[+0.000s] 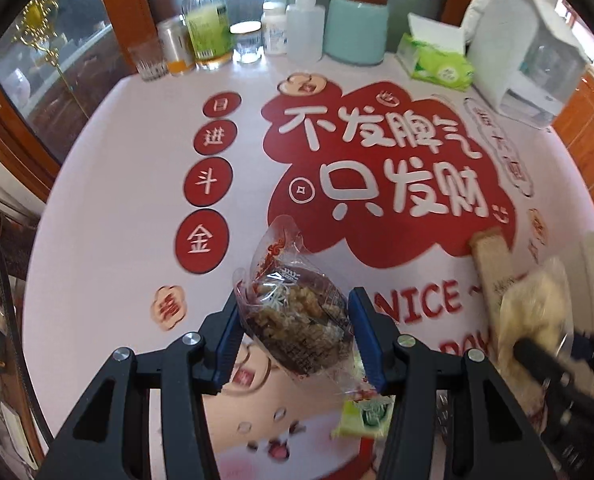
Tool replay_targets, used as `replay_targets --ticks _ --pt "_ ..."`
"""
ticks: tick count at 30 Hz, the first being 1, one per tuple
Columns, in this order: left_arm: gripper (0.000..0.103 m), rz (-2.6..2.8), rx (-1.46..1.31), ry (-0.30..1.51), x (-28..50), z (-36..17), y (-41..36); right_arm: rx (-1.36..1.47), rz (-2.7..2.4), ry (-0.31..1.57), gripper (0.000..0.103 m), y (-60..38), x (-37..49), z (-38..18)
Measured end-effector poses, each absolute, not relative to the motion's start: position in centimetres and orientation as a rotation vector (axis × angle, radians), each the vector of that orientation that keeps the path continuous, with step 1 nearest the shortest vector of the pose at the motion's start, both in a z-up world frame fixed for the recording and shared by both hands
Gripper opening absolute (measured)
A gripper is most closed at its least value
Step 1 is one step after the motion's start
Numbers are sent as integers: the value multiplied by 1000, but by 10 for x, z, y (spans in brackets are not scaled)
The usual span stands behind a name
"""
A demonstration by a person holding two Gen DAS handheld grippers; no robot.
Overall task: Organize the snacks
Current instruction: 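Grasp the clear nut bag with the left tool while the right tool grasps the puffed-rice bag, then carry the nut bag and puffed-rice bag over the tray and release both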
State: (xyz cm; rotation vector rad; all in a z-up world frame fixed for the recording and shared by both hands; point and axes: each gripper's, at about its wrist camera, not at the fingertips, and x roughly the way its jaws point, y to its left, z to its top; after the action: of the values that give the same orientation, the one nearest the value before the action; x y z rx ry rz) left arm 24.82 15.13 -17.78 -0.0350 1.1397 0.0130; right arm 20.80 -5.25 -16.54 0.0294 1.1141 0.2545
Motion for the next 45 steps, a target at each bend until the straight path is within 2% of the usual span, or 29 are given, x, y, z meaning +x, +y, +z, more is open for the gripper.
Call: replay_targets --ticks 8,17,26,35,45 --pt "50 -69 0 1034 199 -115 131 61 251 991 41 -65 165 -107" --pt "50 -232 101 951 143 -71 52 94 198 889 41 -106 95 -60" --pt "50 -387 192 935 112 -64 -60 151 52 836 41 -189 46 -42" --pt "50 -432 293 953 107 -76 -154 240 -47 857 41 -269 31 -57" --pt "51 -391 373 1000 116 -102 -206 279 -48 924 42 -315 43 -87"
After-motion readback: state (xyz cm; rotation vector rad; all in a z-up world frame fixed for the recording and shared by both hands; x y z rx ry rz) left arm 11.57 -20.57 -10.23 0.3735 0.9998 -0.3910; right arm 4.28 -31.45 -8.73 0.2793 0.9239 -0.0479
